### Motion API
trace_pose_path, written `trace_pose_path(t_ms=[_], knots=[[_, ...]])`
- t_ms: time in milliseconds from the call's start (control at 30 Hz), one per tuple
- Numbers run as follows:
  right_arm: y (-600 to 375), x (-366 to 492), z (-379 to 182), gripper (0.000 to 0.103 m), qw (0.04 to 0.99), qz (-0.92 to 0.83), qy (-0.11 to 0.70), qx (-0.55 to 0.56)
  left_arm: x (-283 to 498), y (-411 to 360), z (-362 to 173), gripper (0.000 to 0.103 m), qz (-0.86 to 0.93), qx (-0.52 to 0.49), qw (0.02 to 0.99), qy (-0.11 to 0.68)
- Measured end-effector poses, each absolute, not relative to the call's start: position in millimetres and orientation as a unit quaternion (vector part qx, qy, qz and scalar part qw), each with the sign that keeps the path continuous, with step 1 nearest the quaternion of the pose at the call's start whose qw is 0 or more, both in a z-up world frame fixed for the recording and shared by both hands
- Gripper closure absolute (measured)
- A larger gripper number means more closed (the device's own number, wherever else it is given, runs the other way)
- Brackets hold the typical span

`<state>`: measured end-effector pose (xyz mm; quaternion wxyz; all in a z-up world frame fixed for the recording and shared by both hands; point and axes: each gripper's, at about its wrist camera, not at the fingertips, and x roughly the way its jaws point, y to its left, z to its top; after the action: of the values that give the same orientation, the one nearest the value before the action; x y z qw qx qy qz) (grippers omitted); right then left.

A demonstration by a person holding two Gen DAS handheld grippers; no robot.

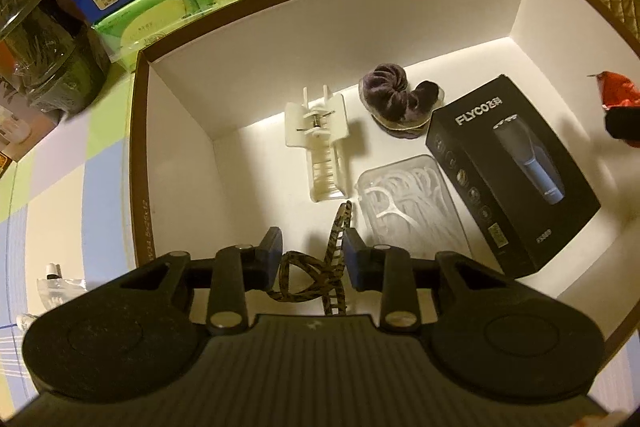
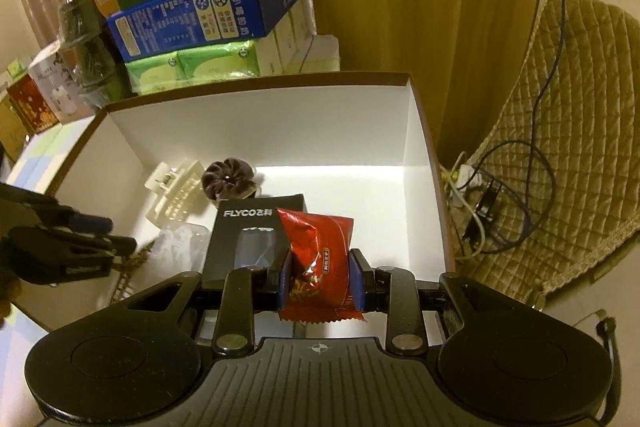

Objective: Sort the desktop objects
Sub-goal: 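Lower the strap into the box with the left gripper while the right lowers the packet, then open the left gripper to drop the strap while the right releases the red packet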

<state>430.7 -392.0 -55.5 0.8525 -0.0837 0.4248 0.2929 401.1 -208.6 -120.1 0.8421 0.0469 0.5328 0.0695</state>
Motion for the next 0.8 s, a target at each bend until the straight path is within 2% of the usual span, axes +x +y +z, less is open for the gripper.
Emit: trace_pose_path(t_ms=[267,333,367,400,467,533,600,667,800], knots=[[-387.7,432.0,-60.1,0.075,0.863,0.286,0.402,-0.11,399.0,-207.6,-112.5,0.066,0.053,0.037,0.852,0.52],[-389.7,433.2,-59.2,0.064,0.867,0.285,0.395,-0.101,398.2,-208.2,-109.9,0.062,0.048,0.036,0.855,0.516],[-391.5,433.1,-58.2,0.049,0.87,0.284,0.393,-0.095,397.8,-208.2,-108.6,0.057,0.045,0.034,0.856,0.514],[-393.1,432.3,-56.4,0.041,0.872,0.284,0.39,-0.09,397.1,-208.2,-106.8,0.055,0.039,0.029,0.857,0.513],[-396.6,427.8,-50.8,0.039,0.873,0.294,0.382,-0.078,394.1,-209.2,-102.0,0.045,0.032,0.021,0.862,0.506],[-398.3,423.7,-46.0,0.033,0.87,0.302,0.383,-0.069,389.9,-210.8,-96.4,0.034,0.028,0.021,0.867,0.497],[-400.5,417.5,-41.8,0.02,0.87,0.307,0.382,-0.063,385.1,-211.9,-90.2,0.032,0.021,0.022,0.872,0.488],[-402.9,411.2,-39.5,0.014,0.866,0.317,0.383,-0.054,380.7,-212.4,-84.5,0.027,0.014,0.019,0.876,0.482],[-405.1,401.3,-38.3,0.007,0.861,0.321,0.392,-0.044,371.7,-212.7,-74.5,0.023,0.009,0.018,0.881,0.473]])
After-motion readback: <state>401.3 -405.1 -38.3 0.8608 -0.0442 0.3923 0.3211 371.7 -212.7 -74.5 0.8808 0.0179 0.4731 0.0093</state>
